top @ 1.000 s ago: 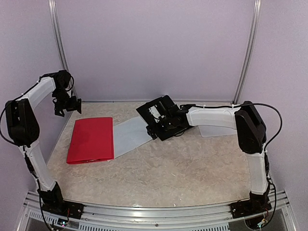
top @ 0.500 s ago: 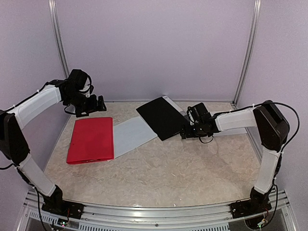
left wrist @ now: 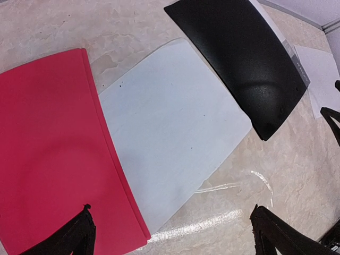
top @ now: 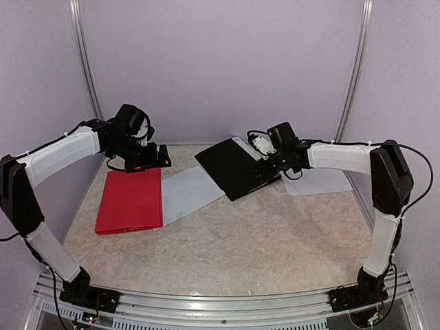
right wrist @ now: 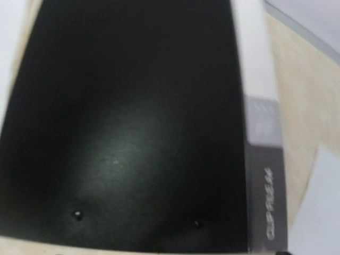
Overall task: Put the files into the folder
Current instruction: Pick up the folder from the corner of the board, then open the folder at the center of the board.
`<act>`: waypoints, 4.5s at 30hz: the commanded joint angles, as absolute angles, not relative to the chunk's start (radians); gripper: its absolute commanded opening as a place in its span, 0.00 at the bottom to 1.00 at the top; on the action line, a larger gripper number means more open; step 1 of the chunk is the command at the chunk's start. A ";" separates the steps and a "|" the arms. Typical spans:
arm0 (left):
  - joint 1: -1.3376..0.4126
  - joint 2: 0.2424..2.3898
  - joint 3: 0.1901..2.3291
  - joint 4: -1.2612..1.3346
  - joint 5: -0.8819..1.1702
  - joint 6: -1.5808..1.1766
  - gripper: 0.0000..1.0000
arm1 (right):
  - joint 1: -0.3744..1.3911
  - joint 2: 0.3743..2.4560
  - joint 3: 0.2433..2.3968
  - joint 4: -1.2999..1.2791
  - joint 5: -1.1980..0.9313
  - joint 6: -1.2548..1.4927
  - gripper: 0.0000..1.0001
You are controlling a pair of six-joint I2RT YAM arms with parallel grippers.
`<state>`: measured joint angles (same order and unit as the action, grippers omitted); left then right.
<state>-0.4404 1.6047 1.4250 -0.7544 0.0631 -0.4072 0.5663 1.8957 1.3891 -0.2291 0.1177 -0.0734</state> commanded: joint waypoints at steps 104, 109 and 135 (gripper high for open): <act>-0.638 1.695 1.479 -0.769 0.018 -0.389 0.99 | 0.880 0.812 0.674 -0.661 0.636 1.088 0.18; -0.645 1.695 1.484 -0.765 0.017 -0.381 0.99 | 0.877 0.818 0.710 -0.765 0.659 1.137 0.57; -0.796 1.889 1.681 -0.644 0.162 -0.336 0.99 | 0.659 0.879 0.811 -0.759 0.552 0.864 0.64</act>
<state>-0.7391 1.8072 1.5730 -0.6918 0.1043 -0.3676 0.7422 0.8970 0.8421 -0.7357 0.5804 0.9241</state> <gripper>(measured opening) 0.988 0.630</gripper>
